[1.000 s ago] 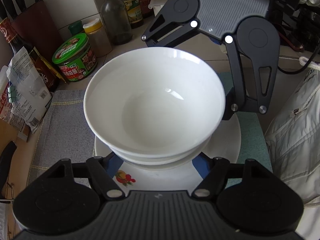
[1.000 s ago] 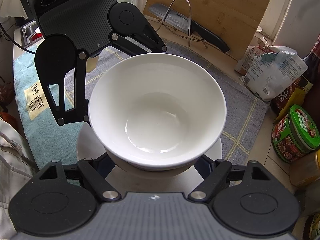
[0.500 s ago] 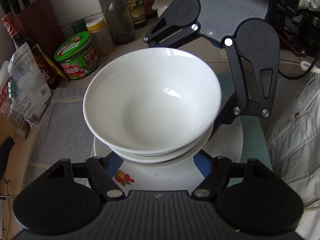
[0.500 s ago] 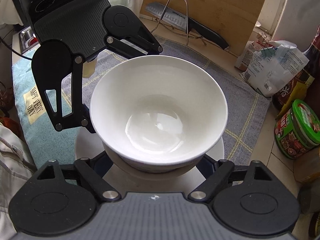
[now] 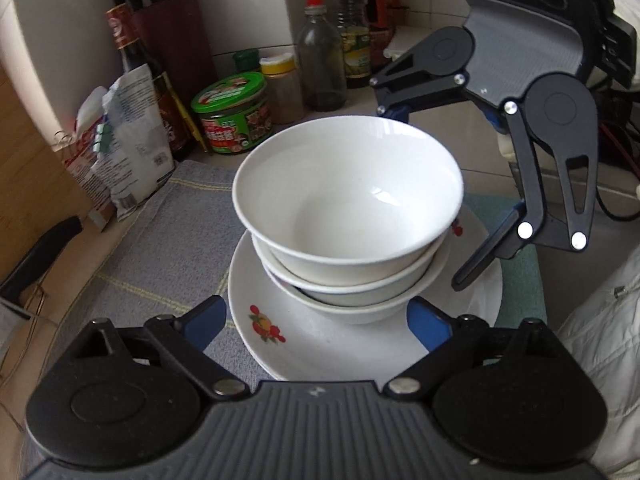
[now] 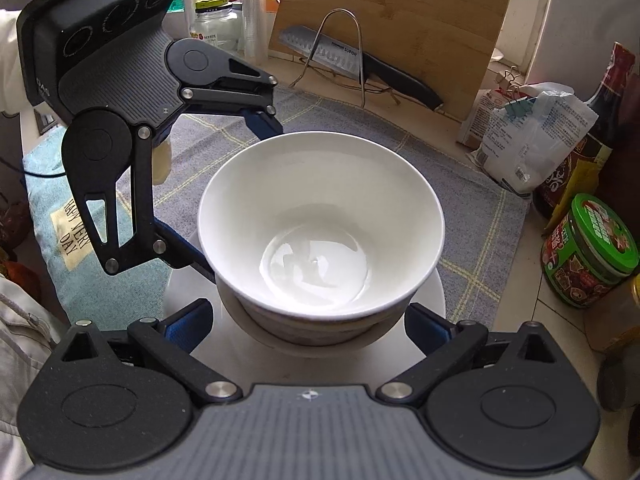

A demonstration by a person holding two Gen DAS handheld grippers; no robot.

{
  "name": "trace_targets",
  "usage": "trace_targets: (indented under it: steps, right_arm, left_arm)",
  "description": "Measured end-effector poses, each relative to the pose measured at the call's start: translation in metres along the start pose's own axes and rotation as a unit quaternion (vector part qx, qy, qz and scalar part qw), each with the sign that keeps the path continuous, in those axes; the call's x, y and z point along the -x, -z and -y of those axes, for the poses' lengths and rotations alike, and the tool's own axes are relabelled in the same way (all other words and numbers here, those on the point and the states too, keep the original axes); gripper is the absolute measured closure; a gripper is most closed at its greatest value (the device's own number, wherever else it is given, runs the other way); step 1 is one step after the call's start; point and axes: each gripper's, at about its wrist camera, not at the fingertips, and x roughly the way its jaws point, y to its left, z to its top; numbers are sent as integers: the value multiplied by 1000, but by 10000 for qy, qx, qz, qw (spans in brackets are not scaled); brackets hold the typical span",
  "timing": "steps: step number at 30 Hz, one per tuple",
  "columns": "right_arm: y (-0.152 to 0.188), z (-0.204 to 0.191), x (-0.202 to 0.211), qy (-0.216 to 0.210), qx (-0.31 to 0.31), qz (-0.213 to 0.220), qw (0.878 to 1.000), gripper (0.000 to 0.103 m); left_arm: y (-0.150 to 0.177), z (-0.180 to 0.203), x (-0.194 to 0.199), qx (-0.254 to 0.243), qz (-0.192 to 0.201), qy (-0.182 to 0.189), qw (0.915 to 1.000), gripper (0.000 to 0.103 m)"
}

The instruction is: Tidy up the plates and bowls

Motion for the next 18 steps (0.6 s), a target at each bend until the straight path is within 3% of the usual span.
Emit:
trace_targets:
  steps: [4,8,12,15,18]
  right_arm:
    - [1,-3,1,165,-207,-8,9996,0]
    - [3,-10,3,445,-503,9,9977,0]
    - [4,-27,7,968,-1007,6,9902,0]
    - [7,-47,12,1332,-1484,-28,9799,0]
    - [8,-70,18,1788,-1981,-67,9637,0]
  left_arm:
    - [11,9,17,459,208,-380,9980,6]
    - [23,26,40,1054,570,-835,9893,2]
    - [33,38,61,1678,859,-1356,9727,2]
    - [37,35,69,2282,529,-1766,9560,2]
    - [46,34,81,2731,346,-1782,9447,3]
